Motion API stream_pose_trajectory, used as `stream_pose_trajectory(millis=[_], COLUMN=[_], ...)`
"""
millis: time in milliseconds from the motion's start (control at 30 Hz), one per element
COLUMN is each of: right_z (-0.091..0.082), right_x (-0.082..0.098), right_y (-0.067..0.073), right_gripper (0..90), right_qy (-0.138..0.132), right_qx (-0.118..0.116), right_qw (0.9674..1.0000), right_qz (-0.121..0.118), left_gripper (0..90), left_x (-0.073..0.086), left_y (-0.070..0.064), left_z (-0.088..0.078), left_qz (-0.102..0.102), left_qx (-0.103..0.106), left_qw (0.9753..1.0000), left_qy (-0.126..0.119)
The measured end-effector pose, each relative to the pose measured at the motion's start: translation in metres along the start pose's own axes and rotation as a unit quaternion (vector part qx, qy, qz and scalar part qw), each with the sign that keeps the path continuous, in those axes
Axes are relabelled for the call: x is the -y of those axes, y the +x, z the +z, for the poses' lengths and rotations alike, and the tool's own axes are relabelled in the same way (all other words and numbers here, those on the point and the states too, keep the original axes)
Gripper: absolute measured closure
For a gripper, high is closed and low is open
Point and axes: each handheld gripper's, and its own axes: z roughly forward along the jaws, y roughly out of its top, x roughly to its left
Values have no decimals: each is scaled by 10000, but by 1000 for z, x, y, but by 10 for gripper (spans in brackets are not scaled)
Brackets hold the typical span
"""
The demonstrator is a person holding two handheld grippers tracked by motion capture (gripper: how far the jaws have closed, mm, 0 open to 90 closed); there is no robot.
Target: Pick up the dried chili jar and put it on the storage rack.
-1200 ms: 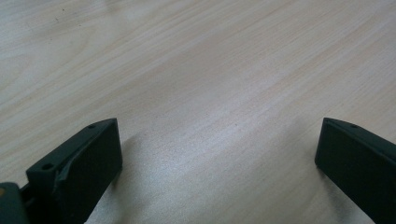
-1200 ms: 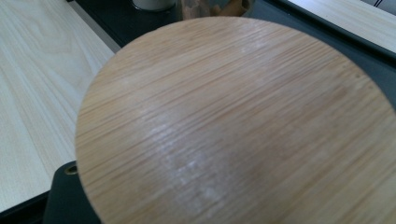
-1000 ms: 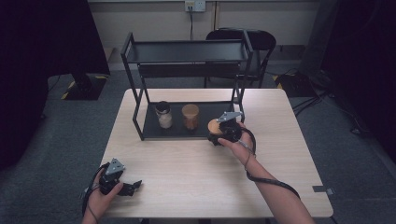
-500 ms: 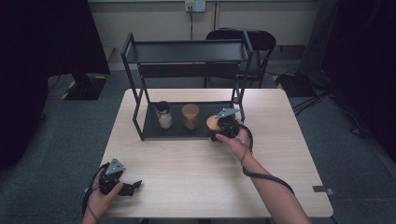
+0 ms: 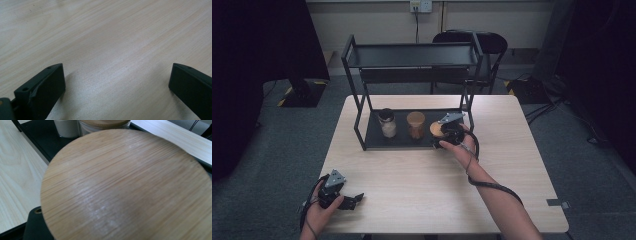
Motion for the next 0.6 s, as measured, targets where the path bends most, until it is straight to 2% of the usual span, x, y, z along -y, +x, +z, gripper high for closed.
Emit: stream_pose_trajectory(millis=[600], right_z=[14], right_x=[-6], right_y=[-5], right_gripper=[253], right_qy=[21], right_qx=[78], right_qw=[9999], right_qz=[70], left_gripper=[2], left_x=[0], left_y=[0], left_z=[0], left_qz=[0], left_qx=[0], left_qw=[10000], left_qy=[0])
